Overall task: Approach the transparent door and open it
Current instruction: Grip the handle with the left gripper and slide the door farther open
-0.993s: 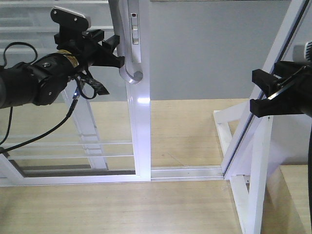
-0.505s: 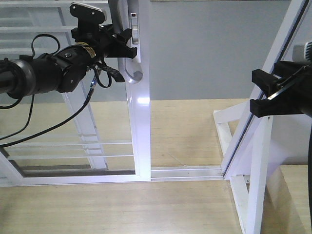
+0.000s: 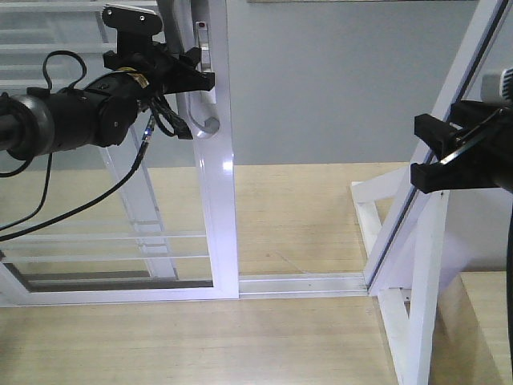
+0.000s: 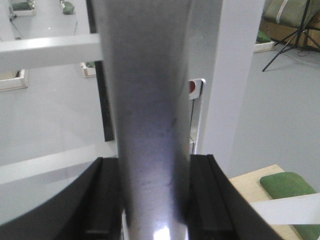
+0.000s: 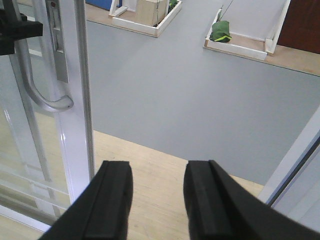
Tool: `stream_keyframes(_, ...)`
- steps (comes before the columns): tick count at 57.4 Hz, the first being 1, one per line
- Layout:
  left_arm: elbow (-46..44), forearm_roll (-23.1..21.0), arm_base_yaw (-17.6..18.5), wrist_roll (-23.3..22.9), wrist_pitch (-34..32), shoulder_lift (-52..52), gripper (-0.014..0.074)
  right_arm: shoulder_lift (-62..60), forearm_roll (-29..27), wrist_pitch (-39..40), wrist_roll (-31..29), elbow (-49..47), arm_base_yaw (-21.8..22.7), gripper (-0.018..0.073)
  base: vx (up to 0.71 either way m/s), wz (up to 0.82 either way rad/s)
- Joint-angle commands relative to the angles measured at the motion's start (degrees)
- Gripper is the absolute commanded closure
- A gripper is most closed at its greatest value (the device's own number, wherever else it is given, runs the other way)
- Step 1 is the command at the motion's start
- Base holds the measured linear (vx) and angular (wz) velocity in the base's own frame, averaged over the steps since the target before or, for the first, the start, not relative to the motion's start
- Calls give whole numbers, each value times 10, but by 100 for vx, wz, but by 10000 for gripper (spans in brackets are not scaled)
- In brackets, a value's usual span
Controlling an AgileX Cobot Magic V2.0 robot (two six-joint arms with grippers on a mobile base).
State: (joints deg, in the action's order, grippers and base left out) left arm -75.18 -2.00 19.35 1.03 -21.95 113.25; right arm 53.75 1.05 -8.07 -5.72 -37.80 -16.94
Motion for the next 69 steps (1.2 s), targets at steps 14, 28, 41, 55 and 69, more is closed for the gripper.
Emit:
stream_keyframes(14, -19, -21, -45, 4, 0, -54, 220, -6, 0, 47, -3, -17, 3, 226, 0, 0)
stream_keyframes(28, -19, -16, -70, 6, 29, -74, 220, -6, 0, 47, -3, -17, 3, 226, 0, 0)
stream_keyframes(41, -19, -16, -96, 6, 62, -85, 220, -6, 0, 47, -3, -17, 3, 226, 0, 0)
stream_keyframes(55, -17, -17, -115, 40, 77, -110, 220, -5, 0, 47, -3, -17, 3, 226, 0, 0)
stream_keyframes(69, 74, -17, -145, 40, 61, -166, 220, -3, 0, 46, -3, -17, 3, 226, 0, 0)
